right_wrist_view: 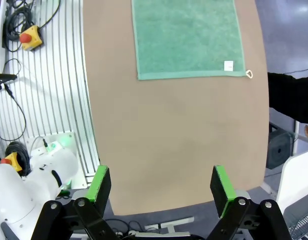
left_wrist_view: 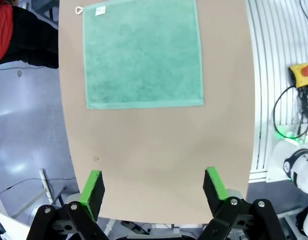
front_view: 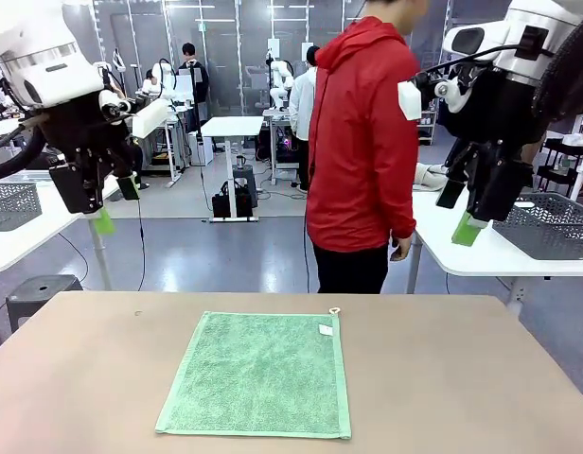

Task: Fold the towels and place them in the basket.
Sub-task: When a person lays out a Towel with hook on the table, fold it in half twice.

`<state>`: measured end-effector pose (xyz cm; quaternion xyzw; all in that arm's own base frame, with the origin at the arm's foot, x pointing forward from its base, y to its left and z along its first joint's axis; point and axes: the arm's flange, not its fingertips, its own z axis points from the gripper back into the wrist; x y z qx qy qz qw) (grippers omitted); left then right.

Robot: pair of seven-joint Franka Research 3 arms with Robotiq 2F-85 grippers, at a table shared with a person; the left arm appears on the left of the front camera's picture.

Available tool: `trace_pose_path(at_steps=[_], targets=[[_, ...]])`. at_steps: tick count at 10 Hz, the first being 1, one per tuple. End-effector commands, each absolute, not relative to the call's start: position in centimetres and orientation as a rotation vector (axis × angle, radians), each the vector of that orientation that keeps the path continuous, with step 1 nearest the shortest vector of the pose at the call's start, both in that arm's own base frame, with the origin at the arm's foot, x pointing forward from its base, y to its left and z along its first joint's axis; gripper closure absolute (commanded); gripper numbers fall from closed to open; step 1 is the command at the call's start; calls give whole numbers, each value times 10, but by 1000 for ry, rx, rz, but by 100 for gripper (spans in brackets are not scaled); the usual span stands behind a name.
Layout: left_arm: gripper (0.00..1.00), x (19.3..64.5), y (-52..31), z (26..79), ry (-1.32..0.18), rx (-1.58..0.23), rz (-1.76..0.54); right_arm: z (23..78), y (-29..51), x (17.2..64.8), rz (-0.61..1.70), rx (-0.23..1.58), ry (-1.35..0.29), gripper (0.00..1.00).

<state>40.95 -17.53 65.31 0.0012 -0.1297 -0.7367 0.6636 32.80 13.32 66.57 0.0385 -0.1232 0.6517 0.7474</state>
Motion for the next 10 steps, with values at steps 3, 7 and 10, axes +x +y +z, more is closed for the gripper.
trace_pose_path(at_steps=[3, 7, 10], targets=[[0, 394, -199, 622, -332, 45, -1637, 650, 148, 326, 1416, 75, -294, 0], [0, 367, -219, 527, -264, 102, -1542, 570, 199, 299, 1344, 78, -251, 0], [0, 337, -227, 454, -185, 111, -1524, 508, 238, 272, 1337, 37, -220, 0]])
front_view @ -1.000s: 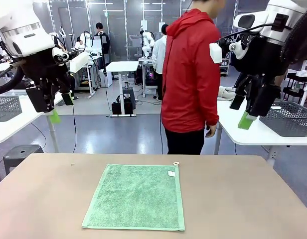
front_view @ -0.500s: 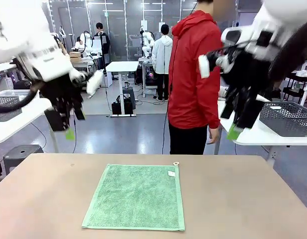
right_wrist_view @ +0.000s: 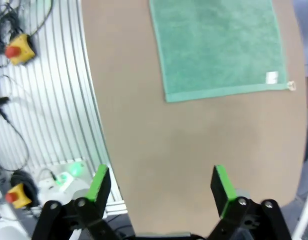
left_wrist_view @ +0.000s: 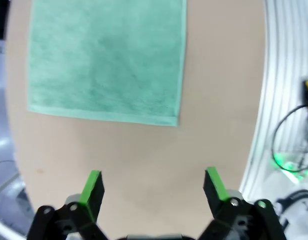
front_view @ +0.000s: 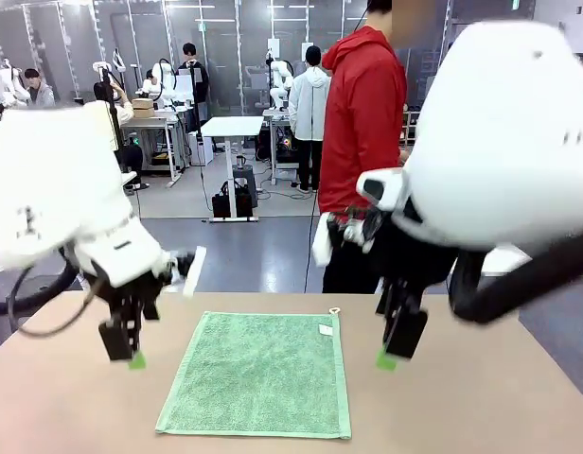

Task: Fold the towels and place them in the basket.
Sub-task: When a person lays out a Towel with hook on the table, fold it in half twice.

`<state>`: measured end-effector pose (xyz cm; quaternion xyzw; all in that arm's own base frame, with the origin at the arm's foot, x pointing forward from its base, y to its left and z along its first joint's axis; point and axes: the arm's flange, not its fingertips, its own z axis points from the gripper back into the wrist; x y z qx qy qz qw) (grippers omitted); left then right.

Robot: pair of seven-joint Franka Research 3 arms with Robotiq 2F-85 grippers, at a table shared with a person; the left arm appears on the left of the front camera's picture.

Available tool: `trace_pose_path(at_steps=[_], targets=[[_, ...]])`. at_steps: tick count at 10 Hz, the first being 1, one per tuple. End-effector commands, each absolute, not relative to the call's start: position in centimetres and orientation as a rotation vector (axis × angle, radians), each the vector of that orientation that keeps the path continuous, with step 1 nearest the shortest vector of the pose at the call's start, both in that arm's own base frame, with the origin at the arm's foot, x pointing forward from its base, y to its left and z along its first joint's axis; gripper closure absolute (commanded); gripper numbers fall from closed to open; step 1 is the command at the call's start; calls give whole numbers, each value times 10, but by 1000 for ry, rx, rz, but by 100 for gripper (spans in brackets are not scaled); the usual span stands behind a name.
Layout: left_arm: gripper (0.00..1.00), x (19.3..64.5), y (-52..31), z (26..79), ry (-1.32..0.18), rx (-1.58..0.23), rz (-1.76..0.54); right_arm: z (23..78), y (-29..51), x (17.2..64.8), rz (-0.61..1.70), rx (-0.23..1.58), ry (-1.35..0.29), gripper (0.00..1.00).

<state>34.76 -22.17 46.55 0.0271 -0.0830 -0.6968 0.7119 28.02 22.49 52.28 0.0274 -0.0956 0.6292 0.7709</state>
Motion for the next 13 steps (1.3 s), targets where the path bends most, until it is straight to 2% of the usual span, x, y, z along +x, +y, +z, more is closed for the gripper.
trace_pose_path(at_steps=[1, 5, 8, 13], targets=[[0, 334, -230, 433, -161, 91, -1536, 487, 252, 270, 1355, 13, -180, 0], [0, 345, -237, 378, -137, 91, -1616, 412, 272, 290, 1444, -78, -157, 0], [0, 349, -233, 355, -116, 72, -1659, 370, 277, 301, 1514, -68, -165, 0], [0, 350, -233, 354, -96, 48, -1661, 358, 284, 305, 1498, -57, -128, 0]])
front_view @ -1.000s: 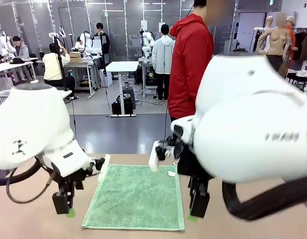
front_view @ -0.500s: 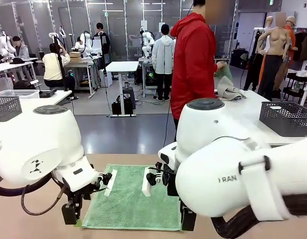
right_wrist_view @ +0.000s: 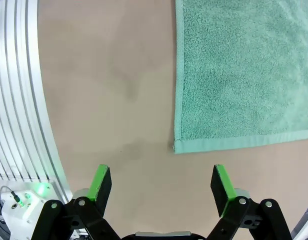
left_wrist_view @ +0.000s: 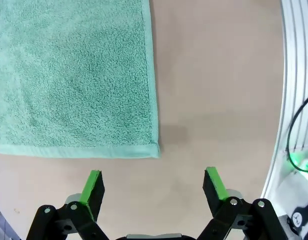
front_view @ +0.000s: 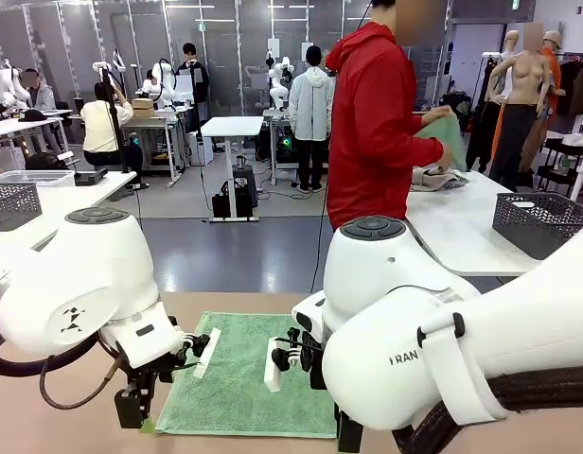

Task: Fold the towels and place them in the basket.
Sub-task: When a person lays out a Towel with hook on the table, fold it in half twice.

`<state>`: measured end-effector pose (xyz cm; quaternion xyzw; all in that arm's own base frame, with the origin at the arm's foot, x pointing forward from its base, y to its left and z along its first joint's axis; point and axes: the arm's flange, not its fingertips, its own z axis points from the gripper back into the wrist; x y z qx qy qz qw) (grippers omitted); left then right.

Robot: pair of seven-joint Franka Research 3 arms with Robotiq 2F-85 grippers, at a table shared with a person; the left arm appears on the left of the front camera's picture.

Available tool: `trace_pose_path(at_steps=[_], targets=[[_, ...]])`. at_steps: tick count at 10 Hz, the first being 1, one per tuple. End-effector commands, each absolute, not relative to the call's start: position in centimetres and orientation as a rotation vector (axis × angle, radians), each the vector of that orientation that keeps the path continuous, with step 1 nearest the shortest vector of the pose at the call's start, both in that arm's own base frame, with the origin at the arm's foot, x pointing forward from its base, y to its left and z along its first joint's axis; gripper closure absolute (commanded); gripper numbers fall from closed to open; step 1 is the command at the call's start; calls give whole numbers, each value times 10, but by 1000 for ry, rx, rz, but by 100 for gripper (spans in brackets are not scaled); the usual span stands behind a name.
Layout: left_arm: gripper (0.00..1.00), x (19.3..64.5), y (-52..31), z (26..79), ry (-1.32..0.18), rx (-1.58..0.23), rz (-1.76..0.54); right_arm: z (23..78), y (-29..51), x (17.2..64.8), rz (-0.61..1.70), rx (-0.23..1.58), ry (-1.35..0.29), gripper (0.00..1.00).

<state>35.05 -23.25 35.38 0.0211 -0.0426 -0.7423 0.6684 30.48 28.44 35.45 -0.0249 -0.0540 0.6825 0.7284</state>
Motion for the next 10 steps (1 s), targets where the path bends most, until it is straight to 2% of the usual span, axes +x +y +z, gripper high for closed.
trace_pose_path(at_steps=[1, 5, 10], targets=[[0, 350, -233, 354, -96, 48, -1661, 358, 284, 305, 1498, -57, -128, 0], [0, 350, -232, 354, -96, 47, -1670, 357, 285, 305, 1503, -56, -124, 0], [0, 344, -240, 333, -151, 53, -1717, 322, 298, 319, 1472, -99, -121, 0]])
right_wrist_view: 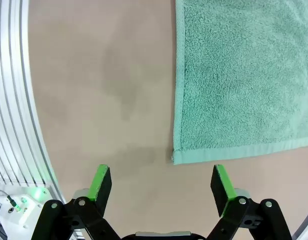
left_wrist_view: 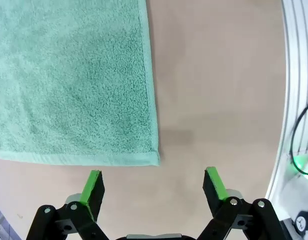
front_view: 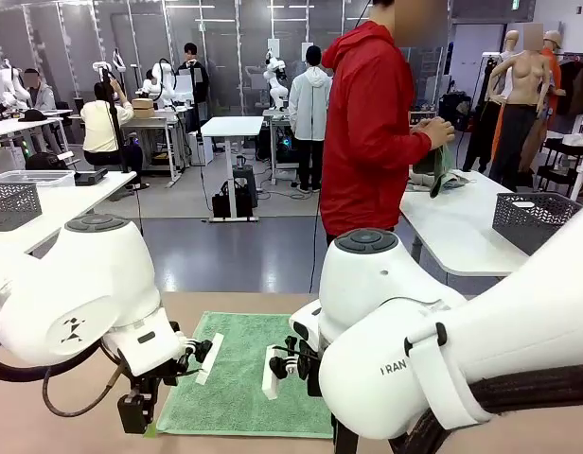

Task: Fold the towels and place them in the basket.
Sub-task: When a person lays out a Towel with hook on the table, fold it in half twice.

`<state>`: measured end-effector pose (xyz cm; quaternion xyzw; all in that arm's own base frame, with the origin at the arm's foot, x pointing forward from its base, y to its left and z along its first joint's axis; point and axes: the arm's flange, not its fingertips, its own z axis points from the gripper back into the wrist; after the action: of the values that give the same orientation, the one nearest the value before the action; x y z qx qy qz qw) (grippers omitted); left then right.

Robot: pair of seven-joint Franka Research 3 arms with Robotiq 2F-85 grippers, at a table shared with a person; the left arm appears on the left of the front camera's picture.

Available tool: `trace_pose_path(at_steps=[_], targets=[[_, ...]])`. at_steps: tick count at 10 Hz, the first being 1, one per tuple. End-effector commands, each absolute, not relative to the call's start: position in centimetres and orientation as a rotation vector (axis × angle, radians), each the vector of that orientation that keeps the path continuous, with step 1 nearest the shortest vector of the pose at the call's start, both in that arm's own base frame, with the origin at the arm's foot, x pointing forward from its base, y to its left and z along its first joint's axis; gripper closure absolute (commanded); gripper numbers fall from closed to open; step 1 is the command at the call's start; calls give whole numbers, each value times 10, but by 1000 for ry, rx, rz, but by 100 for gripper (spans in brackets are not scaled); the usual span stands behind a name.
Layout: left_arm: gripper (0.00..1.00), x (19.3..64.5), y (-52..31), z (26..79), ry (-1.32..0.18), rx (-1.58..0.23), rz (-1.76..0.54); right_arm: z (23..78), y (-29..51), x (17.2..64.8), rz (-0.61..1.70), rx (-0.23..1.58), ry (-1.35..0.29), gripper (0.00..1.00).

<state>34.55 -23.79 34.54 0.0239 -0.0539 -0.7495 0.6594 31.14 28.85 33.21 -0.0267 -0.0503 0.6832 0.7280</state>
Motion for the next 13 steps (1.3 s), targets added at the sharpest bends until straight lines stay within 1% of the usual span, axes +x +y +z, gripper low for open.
trace_pose_path(at_steps=[1, 7, 13], targets=[[0, 344, -243, 327, -156, 49, -1720, 317, 299, 322, 1467, -106, -116, 0], [0, 353, -249, 294, -109, 36, -1716, 303, 299, 332, 1459, -105, -107, 0], [0, 363, -240, 292, -124, 60, -1674, 296, 292, 336, 1487, -91, -98, 0]])
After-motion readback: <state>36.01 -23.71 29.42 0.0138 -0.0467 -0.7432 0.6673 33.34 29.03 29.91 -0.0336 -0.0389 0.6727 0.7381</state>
